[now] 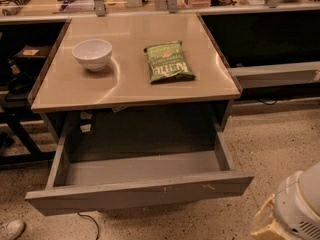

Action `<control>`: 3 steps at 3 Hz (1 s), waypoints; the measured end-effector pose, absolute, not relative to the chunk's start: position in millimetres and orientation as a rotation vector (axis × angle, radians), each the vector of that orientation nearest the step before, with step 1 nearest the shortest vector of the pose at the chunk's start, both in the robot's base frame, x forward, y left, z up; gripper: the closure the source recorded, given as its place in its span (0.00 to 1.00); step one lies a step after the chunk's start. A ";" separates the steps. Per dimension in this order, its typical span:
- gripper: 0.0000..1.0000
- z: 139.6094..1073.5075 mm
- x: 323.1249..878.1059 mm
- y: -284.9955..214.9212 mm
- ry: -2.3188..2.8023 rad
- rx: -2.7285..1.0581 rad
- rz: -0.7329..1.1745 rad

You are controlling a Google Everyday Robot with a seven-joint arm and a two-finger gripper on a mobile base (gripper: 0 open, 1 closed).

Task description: Close top drawer

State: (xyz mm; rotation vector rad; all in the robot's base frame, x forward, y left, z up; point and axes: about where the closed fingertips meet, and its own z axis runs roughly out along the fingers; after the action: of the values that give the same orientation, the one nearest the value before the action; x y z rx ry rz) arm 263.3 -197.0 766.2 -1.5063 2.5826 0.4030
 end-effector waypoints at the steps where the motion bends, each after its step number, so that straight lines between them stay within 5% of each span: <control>1: 1.00 730.1 278.9 -185.0 2.561 -1.431 0.483; 3: 1.00 693.8 312.2 -166.3 2.499 -1.409 0.565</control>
Offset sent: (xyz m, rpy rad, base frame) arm 0.0552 0.0338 -0.0883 0.1866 -0.0152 -0.0556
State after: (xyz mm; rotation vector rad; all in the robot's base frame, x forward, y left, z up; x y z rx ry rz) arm 312.2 -166.3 693.8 -1.4094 2.4985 0.5650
